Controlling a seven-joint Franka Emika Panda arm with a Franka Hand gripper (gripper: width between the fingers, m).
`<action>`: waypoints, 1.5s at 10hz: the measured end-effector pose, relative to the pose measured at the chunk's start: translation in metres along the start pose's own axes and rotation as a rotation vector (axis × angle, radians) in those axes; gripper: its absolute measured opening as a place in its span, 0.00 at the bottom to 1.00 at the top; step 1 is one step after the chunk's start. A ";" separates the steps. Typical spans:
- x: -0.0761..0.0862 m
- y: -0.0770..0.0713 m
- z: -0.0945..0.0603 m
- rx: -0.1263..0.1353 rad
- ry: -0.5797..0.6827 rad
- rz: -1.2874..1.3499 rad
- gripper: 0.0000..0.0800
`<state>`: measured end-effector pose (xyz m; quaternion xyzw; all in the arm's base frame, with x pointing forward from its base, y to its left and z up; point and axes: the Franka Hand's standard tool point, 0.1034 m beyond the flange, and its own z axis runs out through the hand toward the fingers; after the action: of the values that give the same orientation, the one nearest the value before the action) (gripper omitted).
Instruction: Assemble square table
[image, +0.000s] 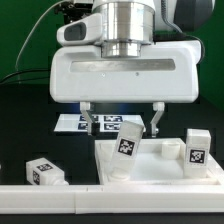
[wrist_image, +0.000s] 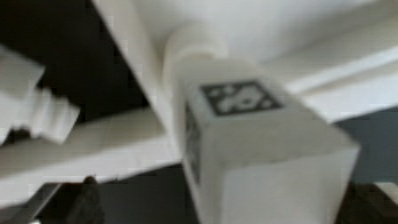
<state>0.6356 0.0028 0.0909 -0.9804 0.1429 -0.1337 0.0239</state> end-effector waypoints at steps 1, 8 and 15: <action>-0.001 -0.001 0.002 0.001 -0.033 0.000 0.81; -0.007 0.004 0.009 -0.004 -0.128 0.125 0.44; 0.004 0.013 0.014 -0.092 -0.185 0.943 0.36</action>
Offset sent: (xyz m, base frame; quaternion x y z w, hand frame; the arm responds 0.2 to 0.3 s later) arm -0.0051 -0.0089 -0.0093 -0.0033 0.0023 -0.0201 0.9998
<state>0.6394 -0.0106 0.0777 -0.8165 0.5749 -0.0139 0.0513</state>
